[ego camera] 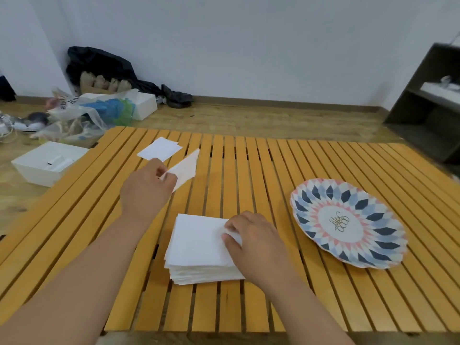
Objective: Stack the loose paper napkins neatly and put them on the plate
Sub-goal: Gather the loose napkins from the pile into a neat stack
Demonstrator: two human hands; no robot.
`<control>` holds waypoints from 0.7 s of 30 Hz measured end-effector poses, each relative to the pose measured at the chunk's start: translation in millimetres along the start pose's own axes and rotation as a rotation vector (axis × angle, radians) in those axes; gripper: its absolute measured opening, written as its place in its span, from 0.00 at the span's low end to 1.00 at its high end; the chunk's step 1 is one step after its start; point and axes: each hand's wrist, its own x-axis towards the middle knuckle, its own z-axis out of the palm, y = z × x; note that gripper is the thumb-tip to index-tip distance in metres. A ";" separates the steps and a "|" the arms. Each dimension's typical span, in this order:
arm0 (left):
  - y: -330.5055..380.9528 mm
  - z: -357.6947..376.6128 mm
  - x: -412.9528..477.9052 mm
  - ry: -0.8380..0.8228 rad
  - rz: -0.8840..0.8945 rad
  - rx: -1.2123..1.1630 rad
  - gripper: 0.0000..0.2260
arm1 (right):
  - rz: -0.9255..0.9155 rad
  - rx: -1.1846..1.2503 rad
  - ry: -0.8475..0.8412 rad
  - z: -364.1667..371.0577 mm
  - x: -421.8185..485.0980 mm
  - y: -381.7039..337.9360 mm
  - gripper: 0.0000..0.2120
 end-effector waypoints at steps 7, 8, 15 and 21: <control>44.8 -56.2 -50.9 -0.021 -0.213 -0.539 0.06 | 0.223 0.467 0.145 -14.8 5.0 -6.4 0.19; 48.7 -61.7 -55.7 -0.061 -0.222 -0.606 0.07 | 0.275 0.568 0.151 -18.8 5.5 -7.4 0.19; 52.3 -70.5 -84.1 -0.239 -0.487 -0.954 0.05 | 0.540 1.155 0.061 -45.4 -2.2 -5.8 0.05; 49.4 -61.0 -88.5 -0.259 -0.624 -1.016 0.03 | 0.546 1.150 -0.015 -47.8 -12.1 -2.0 0.15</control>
